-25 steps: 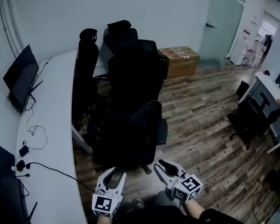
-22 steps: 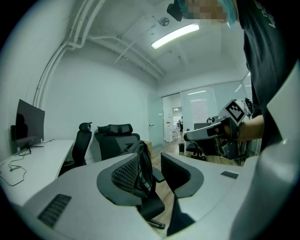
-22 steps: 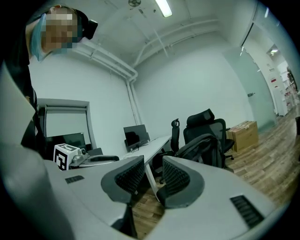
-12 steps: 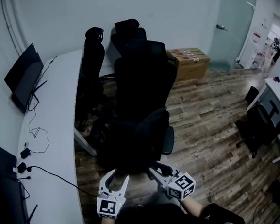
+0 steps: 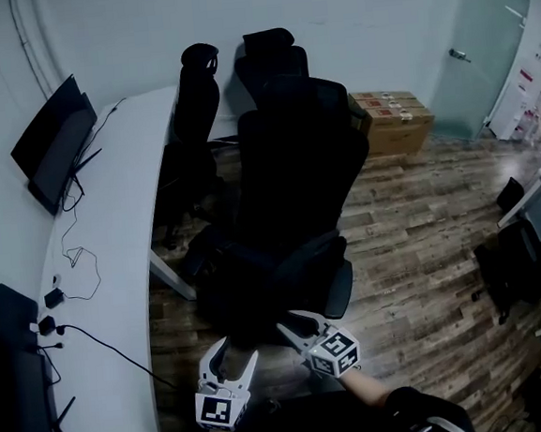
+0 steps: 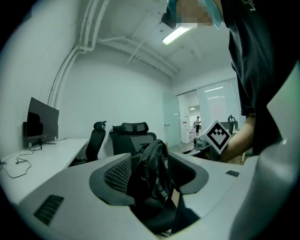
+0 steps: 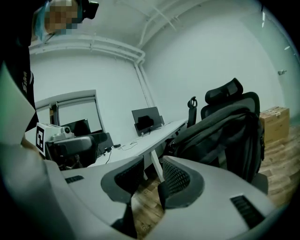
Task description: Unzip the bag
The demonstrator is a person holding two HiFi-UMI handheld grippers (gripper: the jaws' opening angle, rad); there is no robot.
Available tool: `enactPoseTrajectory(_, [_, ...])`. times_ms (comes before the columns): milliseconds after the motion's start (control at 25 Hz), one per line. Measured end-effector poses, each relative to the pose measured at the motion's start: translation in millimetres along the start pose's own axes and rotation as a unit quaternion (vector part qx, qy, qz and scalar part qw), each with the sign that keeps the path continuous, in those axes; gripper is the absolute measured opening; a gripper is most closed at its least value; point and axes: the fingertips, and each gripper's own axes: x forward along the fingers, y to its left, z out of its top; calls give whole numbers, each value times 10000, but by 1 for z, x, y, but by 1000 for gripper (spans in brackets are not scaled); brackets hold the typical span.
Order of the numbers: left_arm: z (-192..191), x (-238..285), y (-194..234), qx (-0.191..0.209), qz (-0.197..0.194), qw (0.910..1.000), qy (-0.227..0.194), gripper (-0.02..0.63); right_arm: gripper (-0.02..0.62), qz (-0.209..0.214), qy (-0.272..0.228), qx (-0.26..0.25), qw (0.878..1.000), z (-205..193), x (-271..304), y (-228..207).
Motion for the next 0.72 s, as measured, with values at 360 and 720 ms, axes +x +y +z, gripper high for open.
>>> enactPoseTrajectory(360, [9,22,11,-39,270,9995,141,249,106,245,311,184,9990,-19,54,-39])
enactPoseTrajectory(720, [-1,26,14,-252,467,9978,408,252,106,383,296,502,9976,-23,78,-57])
